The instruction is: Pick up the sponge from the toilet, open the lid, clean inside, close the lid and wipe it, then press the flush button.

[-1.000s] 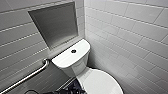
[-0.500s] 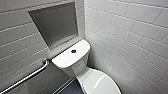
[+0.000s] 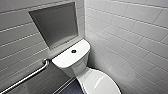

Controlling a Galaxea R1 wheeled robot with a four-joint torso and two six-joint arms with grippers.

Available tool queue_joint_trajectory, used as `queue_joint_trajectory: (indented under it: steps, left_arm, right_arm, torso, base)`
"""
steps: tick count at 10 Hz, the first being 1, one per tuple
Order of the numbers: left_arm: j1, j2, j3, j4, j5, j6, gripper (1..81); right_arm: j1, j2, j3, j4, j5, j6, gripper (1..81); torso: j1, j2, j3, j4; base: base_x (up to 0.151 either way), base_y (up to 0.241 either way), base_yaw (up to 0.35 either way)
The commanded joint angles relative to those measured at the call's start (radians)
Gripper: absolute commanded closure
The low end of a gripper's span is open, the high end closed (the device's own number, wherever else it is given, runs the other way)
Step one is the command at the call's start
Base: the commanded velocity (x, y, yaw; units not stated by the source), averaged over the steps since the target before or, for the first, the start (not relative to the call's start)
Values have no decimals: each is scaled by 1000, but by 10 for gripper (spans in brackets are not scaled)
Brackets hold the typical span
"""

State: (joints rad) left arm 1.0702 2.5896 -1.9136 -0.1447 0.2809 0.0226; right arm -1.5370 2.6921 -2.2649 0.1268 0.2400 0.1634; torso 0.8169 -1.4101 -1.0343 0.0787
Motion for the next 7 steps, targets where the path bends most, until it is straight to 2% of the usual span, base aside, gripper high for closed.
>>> queue_joint_trajectory:
  steps: [1, 2, 5, 7]
  left_arm:
    - [79, -57, 74, 140, 57, 5, 10]
    - [116, -66, 91, 161, 52, 16, 10]
    - [190, -60, 87, 166, 4, 16, 10]
    - [221, -49, 64, 181, 4, 22, 10]
  right_arm:
    - [-44, -158, 278, -85, 10, -8, 811]
    - [-41, -237, 407, -105, 36, -13, 811]
    - [14, -407, 640, -113, 39, -12, 811]
    - [95, -526, 769, -108, 64, -1, 811]
  torso:
    - [0, 0, 0, 0]
    - [0, 0, 0, 0]
    - [0, 0, 0, 0]
    - [0, 0, 1, 0]
  base:
    - [0, 0, 0]
    - [0, 0, 0]
    - [0, 0, 0]
    - [0, 0, 0]
